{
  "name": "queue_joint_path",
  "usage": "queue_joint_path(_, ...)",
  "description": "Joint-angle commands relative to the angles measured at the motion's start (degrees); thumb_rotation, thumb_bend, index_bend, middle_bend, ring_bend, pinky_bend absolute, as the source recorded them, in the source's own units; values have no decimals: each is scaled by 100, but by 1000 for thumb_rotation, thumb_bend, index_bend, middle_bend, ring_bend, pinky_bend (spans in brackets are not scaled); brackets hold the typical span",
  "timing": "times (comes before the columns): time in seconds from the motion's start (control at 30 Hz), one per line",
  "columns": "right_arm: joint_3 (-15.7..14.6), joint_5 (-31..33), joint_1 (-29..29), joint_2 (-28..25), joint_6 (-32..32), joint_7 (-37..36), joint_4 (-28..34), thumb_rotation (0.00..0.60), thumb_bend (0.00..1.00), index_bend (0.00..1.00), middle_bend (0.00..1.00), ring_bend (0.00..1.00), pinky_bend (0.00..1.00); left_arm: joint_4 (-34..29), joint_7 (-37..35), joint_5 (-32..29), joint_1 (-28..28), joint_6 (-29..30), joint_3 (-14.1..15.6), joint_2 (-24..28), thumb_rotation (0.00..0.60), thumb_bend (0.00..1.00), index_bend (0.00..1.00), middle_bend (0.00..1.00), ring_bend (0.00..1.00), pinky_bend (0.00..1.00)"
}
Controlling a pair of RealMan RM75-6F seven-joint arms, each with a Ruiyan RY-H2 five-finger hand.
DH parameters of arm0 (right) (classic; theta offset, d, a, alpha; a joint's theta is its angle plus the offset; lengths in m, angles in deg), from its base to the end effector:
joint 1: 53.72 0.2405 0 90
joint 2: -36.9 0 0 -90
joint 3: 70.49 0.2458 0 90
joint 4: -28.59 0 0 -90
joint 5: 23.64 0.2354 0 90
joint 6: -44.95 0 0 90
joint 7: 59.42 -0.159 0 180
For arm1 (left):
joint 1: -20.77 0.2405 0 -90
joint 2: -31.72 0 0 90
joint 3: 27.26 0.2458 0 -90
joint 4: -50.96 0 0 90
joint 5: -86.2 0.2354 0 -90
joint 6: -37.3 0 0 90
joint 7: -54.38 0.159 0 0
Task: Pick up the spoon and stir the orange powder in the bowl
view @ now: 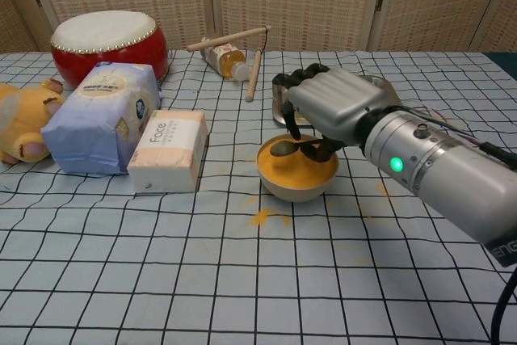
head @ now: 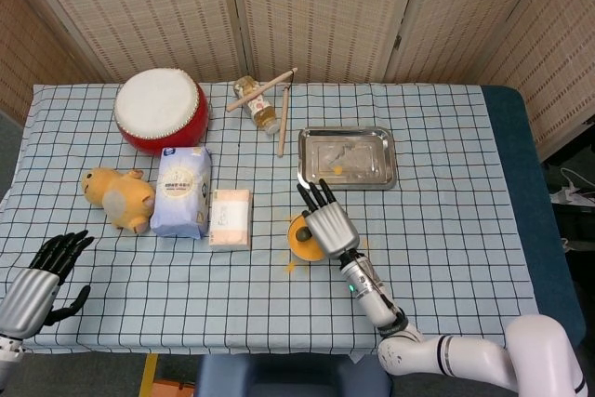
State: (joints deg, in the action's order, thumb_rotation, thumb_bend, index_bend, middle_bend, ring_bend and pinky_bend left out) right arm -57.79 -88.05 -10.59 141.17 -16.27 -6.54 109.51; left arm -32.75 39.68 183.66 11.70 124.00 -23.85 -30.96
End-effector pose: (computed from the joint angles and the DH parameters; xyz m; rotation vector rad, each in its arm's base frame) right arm -0.0746 -0.3278 -0.1023 1.9324 -0.4913 0.7801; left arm -0.3140 0.1944 0.1303 -1.6215 -0.9250 -1.0425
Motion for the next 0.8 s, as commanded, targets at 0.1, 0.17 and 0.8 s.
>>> queue_joint_path(0.1,-101,81,-21,-63,-144,126,163,600,311,390,0,0,0,23,-40,28,14,49,6,9,600,443,0,0,0,72)
queue_joint_path(0.17,-132,24,-77,-166,-249,51,275,600,312,391,0,0,0,30,-34,34,21,62,10,6,600,443,0,0,0,72)
queue_joint_path(0.8,-537,-1167,-515,-384,-800,-1686,-1109,600,297,477,0,0,0,-78,327,-18,-7,-83,8,-69,600,443,0,0,0,71)
